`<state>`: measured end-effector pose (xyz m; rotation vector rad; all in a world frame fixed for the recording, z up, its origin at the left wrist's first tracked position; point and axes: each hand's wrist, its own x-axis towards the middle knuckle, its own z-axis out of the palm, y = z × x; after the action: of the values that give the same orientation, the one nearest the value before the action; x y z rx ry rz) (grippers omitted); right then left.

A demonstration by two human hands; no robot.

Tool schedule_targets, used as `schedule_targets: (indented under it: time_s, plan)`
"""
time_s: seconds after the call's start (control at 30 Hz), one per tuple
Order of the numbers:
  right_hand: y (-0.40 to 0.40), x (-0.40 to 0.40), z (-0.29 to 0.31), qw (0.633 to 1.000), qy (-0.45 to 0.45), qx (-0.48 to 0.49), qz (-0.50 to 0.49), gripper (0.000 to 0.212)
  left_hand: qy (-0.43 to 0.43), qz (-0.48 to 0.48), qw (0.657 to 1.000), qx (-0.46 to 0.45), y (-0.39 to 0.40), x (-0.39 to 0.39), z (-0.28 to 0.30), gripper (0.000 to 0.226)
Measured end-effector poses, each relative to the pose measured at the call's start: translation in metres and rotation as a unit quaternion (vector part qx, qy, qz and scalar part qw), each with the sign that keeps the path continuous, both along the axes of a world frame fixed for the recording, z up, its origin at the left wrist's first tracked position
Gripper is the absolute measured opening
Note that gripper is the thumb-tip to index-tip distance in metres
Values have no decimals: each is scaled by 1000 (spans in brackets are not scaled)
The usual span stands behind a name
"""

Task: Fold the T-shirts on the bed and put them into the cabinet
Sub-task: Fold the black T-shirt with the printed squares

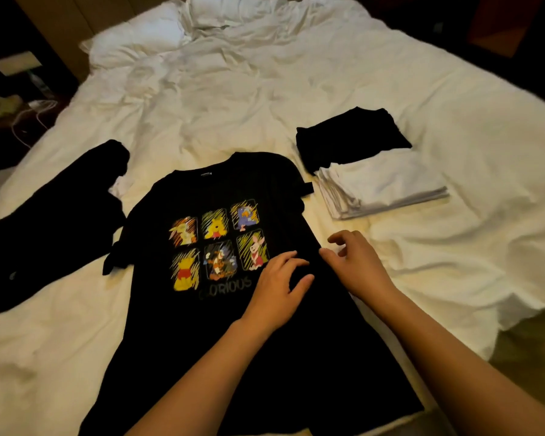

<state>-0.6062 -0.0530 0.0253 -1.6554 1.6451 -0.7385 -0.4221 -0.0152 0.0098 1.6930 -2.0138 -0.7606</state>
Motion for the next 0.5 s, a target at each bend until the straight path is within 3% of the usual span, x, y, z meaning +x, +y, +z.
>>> schedule_targets:
  time_s: [0.13,0.27,0.4,0.5]
  plan:
    - [-46,14,-2,994,-85,52,-37,36,12,26,1000,-4,-38,-8,-7,39]
    - [-81,44,-5,986,-149,41,-70,43,39,59,997,-25,-80,-14,-11,41]
    - [-118,63,-8,973,-204,34,-103,37,76,99,987,-99,-125,-9,-6,63]
    - [-141,68,-17,960,-245,60,-123,44,45,86,987,-129,-158,1,-6,55]
